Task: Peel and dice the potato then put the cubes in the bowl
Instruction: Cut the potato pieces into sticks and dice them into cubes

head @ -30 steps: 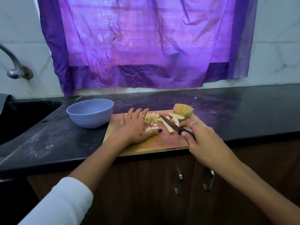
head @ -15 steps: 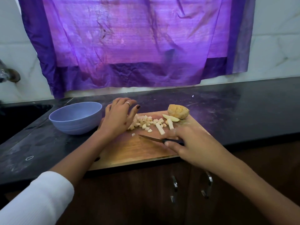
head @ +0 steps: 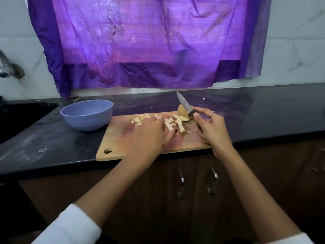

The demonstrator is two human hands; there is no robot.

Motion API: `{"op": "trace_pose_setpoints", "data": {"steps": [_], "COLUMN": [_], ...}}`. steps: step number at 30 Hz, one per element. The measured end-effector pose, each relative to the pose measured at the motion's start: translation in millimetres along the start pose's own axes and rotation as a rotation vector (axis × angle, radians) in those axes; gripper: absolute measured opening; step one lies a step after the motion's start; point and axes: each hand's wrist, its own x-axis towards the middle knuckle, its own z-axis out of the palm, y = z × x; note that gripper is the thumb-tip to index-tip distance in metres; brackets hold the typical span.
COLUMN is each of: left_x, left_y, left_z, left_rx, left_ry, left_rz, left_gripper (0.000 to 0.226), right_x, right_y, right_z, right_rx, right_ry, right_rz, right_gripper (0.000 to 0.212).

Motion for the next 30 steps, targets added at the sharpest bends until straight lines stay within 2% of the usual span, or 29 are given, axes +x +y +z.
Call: {"op": "trace_pose_setpoints", "data": {"steps": [3, 5, 11, 14, 20, 24, 28, 30], "left_x": [11, 15, 9, -4, -46, -56, -63, -67], "left_y": [14, 15, 8, -5, -46, -60, -63, -66], "left_z": [10, 15, 4, -10, -30, -29, -22, -19], "left_rx": [0.056, 0.086, 0.105, 0.086, 0.072, -0.1, -0.202, -0.243], "left_ry": [-0.11, -0.113, -0.133, -0.134, -0.073, -0.024, 0.051, 0.096], "left_rz": [-0.078, -0.093, -0.046, -0.082, -0.151, -0.197, -0.202, -0.202], "left_gripper": [0.049, 0.051, 0.034, 0.028, 0.024, 0.016, 0.015, 0.014], "right_x": [-4, -6, -10, -13, -19, -37, -42, -44], "right_y": [2, 5, 5, 4, 1, -12, -8, -9], "right_z": [2, 3, -2, -4, -1, 10, 15, 16], "right_rx": [-0.01, -0.03, 0.018, -0.015, -0.255, -0.495, -0.758, -0.813], "right_ry": [0.036, 0.036, -0.005, -0.047, -0.186, -0.371, -0.403, -0.411], "right_rz": [-0.024, -0.062, -0.09, -0.131, -0.237, -0.386, -0.325, -0.328], "right_gripper": [0.023, 0.025, 0.027, 0.028, 0.029, 0.031, 0.024, 0.023]}}
